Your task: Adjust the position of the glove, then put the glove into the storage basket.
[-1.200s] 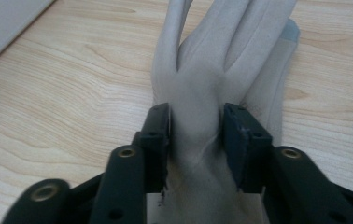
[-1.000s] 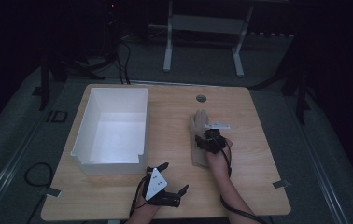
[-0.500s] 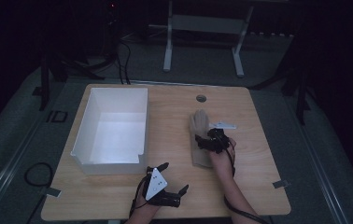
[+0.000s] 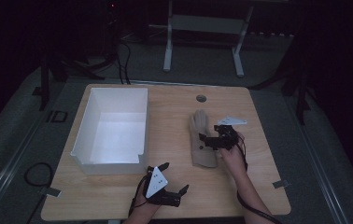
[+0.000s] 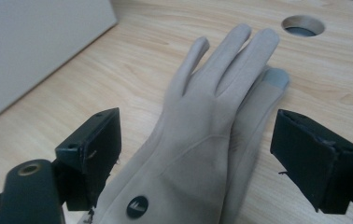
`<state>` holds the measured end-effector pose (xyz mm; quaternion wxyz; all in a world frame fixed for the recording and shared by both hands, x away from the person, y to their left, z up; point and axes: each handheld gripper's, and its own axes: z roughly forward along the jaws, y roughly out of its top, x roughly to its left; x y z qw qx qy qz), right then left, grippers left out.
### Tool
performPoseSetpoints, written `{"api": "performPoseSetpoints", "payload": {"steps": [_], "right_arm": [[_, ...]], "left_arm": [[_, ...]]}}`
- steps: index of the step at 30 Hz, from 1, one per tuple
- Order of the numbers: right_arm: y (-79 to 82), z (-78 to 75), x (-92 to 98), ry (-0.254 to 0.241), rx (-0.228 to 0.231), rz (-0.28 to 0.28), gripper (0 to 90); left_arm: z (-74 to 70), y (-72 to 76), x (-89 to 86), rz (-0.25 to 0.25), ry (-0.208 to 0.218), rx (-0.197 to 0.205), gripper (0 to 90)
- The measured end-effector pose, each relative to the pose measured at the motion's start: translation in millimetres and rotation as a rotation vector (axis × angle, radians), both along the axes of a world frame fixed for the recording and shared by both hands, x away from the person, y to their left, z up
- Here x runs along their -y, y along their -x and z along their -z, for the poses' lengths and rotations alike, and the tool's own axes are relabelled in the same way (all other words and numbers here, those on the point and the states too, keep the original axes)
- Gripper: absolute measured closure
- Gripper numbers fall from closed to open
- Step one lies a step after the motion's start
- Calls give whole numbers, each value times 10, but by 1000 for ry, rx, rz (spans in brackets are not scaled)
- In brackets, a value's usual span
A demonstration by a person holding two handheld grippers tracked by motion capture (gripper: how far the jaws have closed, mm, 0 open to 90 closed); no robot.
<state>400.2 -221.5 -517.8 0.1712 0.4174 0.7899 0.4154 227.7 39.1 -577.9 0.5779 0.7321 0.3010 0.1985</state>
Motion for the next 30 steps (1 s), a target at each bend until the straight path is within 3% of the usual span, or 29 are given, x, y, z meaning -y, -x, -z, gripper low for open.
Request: {"api": "performPoseSetpoints", "payload": {"steps": [2, 3, 4, 8, 12, 13, 14, 16, 18, 21, 24, 26, 28, 30], "right_arm": [[-4, -32, 40, 2, -18, -9, 167], [-6, -43, 56, 3, -19, -9, 159], [-15, -71, 91, -8, -36, -11, 150], [-30, -122, 142, -26, -35, -7, 121], [-42, -157, 189, -42, -19, -11, 108], [-52, -158, 198, -44, -20, -15, 108], [-64, -156, 206, -42, -12, -10, 113], [-87, -154, 217, -49, -15, -11, 130], [-120, -151, 224, -64, -19, -7, 135], [-175, -146, 209, -72, -23, 1, 148], [-246, -140, 180, -75, -32, 3, 157], [-300, -127, 156, -80, -48, 4, 171], [-345, -112, 122, -71, -52, 9, 177], [-389, -91, 80, -71, -59, 6, 177]], "left_arm": [[-4, -10, 18, 14, -13, -17, 2], [-11, -29, 51, 43, -53, -21, 2], [-12, -34, 68, 48, -62, -21, 2], [-25, -65, 210, 74, -202, 16, 2], [-70, -133, 294, 104, -283, -13, 3], [-101, -156, 314, 141, -294, -29, 3], [-116, -165, 331, 163, -300, -24, 2], [-149, -177, 384, 163, -355, 43, 3], [-183, -217, 420, 178, -360, 53, 2], [-248, -340, 465, 198, -348, 36, 3], [-308, -462, 494, 248, -401, 48, 8], [-337, -524, 513, 268, -419, 54, 68], [-367, -601, 527, 278, -411, 40, 76], [-387, -674, 541, 292, -373, 36, 109]]}}
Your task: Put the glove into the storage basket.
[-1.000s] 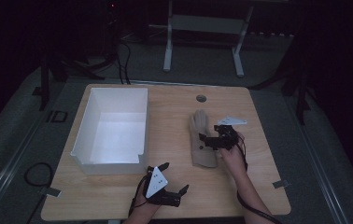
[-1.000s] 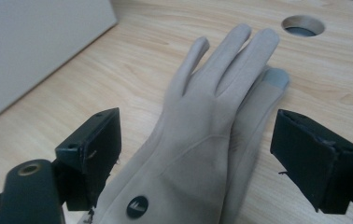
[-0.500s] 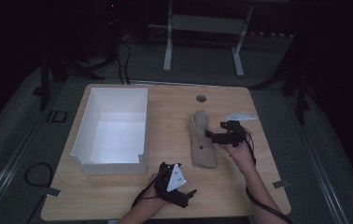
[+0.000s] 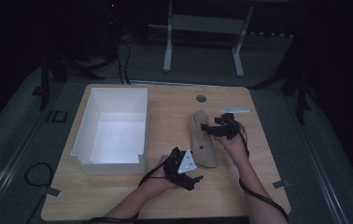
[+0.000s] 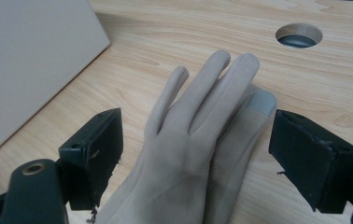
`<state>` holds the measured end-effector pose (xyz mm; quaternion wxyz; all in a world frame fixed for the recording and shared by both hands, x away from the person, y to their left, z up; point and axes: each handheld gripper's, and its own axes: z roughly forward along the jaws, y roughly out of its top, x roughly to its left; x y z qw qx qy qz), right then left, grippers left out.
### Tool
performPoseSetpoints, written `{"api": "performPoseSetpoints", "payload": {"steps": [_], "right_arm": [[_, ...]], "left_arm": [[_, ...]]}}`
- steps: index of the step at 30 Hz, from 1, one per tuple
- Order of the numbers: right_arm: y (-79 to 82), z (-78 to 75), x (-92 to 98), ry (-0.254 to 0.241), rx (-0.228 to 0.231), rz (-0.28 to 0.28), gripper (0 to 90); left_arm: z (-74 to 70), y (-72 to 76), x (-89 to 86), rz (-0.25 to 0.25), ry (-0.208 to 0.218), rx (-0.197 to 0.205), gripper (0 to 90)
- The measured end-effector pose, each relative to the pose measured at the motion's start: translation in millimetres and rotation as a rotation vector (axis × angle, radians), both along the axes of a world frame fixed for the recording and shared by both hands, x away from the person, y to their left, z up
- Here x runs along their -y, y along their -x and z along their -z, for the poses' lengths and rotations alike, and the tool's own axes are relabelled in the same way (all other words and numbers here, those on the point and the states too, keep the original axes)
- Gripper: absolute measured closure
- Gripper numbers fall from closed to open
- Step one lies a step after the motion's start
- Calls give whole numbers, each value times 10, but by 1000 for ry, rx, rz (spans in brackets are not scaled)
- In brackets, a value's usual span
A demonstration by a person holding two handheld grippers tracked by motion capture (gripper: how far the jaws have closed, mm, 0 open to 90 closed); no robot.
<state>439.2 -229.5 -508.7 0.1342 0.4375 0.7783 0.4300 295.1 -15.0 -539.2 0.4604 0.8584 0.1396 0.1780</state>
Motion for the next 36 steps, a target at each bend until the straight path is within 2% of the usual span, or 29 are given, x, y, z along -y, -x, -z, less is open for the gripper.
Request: {"api": "performPoseSetpoints", "payload": {"steps": [1, 4, 6, 9, 12, 14, 17, 22, 23, 24, 25, 27, 31, 33, 36], "right_arm": [[-27, 14, -20, 2, -2, 2, 178], [-111, 65, -77, -19, -19, 10, 178], [-172, 103, -117, -24, -31, 21, 177], [-253, 152, -165, -31, -55, 42, 177], [-316, 209, -197, -24, -78, 58, 173], [-350, 258, -207, -12, -94, 62, 171], [-388, 343, -205, 6, -124, 68, 180], [-418, 470, -210, 9, -188, 62, 228], [-416, 486, -212, 8, -186, 61, 245], [-409, 488, -211, 6, -181, 51, 324], [-407, 487, -210, -10, -190, 40, 348], [-404, 473, -207, -10, -194, 29, 461], [-363, 431, -182, -19, -173, 34, 643], [-354, 432, -158, -36, -176, 41, 663], [-338, 439, -156, -36, -166, 43, 681]], "left_arm": [[-5, -36, 15, 7, 9, -14, 114], [0, -132, 63, 22, 72, -66, 143], [22, -188, 92, 21, 86, -77, 146], [66, -268, 142, 29, 81, -98, 151], [113, -350, 196, 30, 60, -125, 154], [142, -401, 219, 39, 27, -137, 178], [175, -451, 237, 55, -7, -146, 203], [191, -496, 241, 60, -63, -153, 240], [195, -501, 237, 66, -58, -161, 241], [198, -503, 235, 63, -59, -164, 251], [204, -505, 231, 65, -63, -161, 256], [215, -506, 226, 62, -76, -156, 266], [238, -517, 214, 68, -87, -158, 274], [250, -514, 225, 70, -104, -144, 275], [264, -500, 250, 81, -135, -126, 274]]}}
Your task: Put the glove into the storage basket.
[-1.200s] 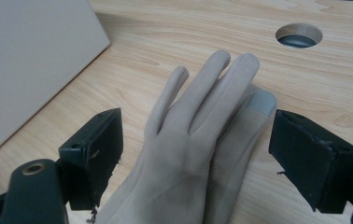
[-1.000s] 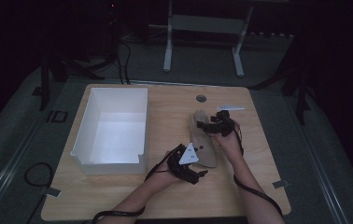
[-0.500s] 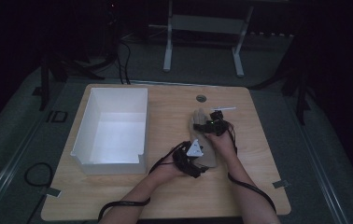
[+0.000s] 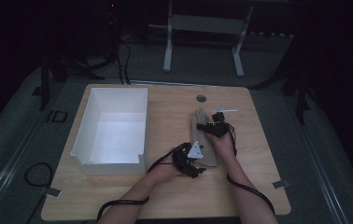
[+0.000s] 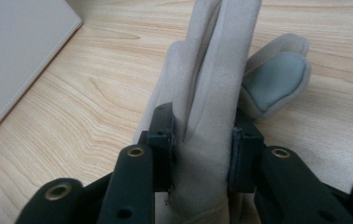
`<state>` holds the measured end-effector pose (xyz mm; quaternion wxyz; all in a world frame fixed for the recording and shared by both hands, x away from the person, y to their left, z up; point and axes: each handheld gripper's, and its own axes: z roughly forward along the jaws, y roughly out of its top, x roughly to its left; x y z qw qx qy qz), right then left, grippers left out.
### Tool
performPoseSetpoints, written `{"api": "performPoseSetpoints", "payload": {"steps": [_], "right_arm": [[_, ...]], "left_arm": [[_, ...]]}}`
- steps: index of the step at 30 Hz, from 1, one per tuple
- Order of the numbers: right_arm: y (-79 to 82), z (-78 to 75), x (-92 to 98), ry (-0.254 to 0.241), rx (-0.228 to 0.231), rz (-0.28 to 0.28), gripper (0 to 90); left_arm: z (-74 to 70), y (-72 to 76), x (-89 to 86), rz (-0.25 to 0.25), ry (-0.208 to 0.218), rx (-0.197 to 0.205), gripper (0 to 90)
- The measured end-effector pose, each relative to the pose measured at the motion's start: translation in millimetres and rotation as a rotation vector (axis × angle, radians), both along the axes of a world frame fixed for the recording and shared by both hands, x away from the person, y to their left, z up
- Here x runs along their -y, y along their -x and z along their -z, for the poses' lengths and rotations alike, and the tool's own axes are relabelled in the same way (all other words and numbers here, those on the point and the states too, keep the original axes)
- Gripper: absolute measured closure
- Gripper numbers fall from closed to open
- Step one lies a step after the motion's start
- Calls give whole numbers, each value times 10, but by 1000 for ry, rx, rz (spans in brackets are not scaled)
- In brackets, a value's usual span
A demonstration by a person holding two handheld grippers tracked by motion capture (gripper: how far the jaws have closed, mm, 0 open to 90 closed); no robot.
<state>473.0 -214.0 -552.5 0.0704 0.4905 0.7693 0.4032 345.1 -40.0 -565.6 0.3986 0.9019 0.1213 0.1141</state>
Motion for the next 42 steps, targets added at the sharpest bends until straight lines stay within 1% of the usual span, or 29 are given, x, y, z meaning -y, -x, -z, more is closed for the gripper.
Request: {"api": "performPoseSetpoints", "payload": {"steps": [2, 4, 5, 6, 7, 9, 10, 11, 12, 13, 14, 15, 16, 17, 18, 19, 20, 22, 26, 29, 31, 32, 33, 36, 37, 40, 42], "right_arm": [[-2, 2, 7, -8, -6, 1, 691], [-6, 4, 17, -15, -9, 0, 693], [-6, 2, 16, -13, -8, -1, 693], [-4, 1, 10, -8, -4, -2, 693], [-1, 0, 7, -5, -3, 0, 693], [2, 2, 6, -7, -1, 0, 694], [3, 3, 9, -8, 0, 0, 696], [3, 2, 9, -10, -1, 2, 698], [4, 0, 8, -10, -1, 0, 701], [5, -2, 5, -9, 0, -1, 705], [7, -6, 6, -11, 1, 0, 711], [10, -9, 7, -17, 2, 2, 714], [13, -10, 10, -26, 3, 4, 716], [16, -10, 13, -36, 2, 8, 720], [17, -19, 24, -62, -2, 11, 723], [18, -22, 29, -74, -7, 11, 724], [17, -31, 40, -98, -14, 11, 727], [28, -60, 31, -100, -12, 5, 728], [53, -139, 10, -115, -4, -5, 728], [76, -218, -4, -120, 9, -6, 727], [87, -267, -2, -137, 6, -12, 727], [97, -291, -1, -142, 7, -14, 727], [107, -307, -1, -144, 6, -13, 727], [173, -376, -20, -144, 16, -17, 727], [195, -401, -33, -144, 19, -23, 727], [259, -482, -62, -161, 27, -38, 727], [299, -543, -94, -158, 35, -50, 727]], "left_arm": [[9, 8, 19, 7, -19, 6, 274], [12, 16, 39, 7, -37, 23, 274], [14, 17, 52, 2, -52, 32, 276], [19, 22, 65, -2, -60, 47, 299], [16, 23, 75, -5, -62, 53, 311], [9, 22, 89, -24, -69, 72, 373], [6, 18, 93, -24, -75, 78, 443], [3, 12, 96, -20, -78, 77, 470], [-1, 4, 101, -29, -81, 78, 551], [-10, -15, 104, -58, -87, 76, 618], [-18, -31, 100, -68, -77, 62, 716], [-30, -65, 86, -79, -63, 27, 756], [-35, -84, 75, -88, -45, 3, 781], [-42, -108, 46, -99, -7, -37, 795], [-40, -113, 36, -99, 3, -47, 804], [-37, -117, 16, -100, 14, -60, 806], [-42, -113, 3, -98, 14, -60, 810], [-58, -100, -9, -101, 20, -64, 815], [-122, -74, -20, -107, 3, -57, 819], [-226, -48, -44, -106, 11, -59, 819], [-278, -32, -63, -100, 13, -63, 818], [-300, -24, -75, -98, 10, -60, 819], [-333, -9, -99, -94, 14, -66, 819], [-409, 49, -161, -89, 14, -71, 819], [-445, 74, -187, -86, 7, -68, 819], [-530, 133, -244, -81, 4, -73, 819], [-592, 171, -281, -83, -5, -74, 819]]}}
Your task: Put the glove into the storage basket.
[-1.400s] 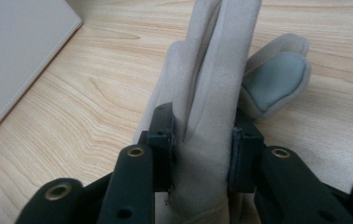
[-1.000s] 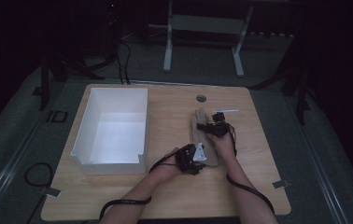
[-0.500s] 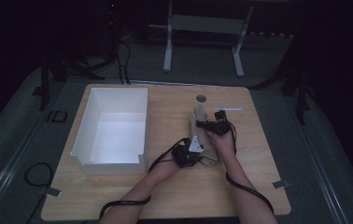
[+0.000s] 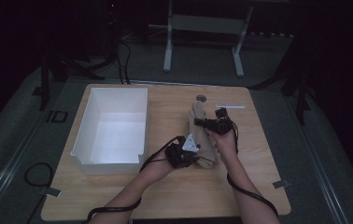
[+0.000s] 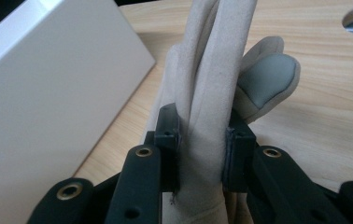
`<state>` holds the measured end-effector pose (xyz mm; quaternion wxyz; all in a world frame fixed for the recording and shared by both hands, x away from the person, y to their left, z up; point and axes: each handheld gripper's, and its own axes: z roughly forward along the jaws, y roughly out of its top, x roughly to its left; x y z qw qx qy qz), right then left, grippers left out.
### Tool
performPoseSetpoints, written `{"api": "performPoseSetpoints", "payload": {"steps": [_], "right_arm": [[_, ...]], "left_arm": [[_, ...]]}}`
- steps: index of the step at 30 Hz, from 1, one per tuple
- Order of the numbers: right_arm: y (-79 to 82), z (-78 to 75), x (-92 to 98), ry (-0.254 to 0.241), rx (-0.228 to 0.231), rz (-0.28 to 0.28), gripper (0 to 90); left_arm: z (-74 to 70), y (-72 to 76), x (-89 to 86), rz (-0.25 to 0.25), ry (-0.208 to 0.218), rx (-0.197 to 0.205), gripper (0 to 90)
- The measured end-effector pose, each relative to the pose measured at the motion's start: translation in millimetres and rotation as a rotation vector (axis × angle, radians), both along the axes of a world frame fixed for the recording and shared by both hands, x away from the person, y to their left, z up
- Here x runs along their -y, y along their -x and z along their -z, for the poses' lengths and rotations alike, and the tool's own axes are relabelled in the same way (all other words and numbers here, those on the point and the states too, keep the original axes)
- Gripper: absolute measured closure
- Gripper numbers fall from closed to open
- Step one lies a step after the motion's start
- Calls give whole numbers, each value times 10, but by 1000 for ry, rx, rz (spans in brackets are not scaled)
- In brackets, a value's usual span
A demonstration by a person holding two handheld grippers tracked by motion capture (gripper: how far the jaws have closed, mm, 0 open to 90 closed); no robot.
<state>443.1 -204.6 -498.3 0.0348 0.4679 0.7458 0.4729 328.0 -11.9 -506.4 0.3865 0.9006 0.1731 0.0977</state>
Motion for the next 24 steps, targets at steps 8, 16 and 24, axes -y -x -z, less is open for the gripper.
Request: {"api": "performPoseSetpoints", "payload": {"steps": [8, 16, 24], "right_arm": [[41, -203, -121, -25, 18, -28, 727], [60, -397, -239, -45, 38, -46, 727], [78, -630, -349, -61, 63, -66, 727]], "left_arm": [[-225, 65, -112, -9, -18, 19, 819], [-441, 124, -187, -26, -23, 35, 818], [-713, 189, -274, -40, -27, 58, 818]]}}
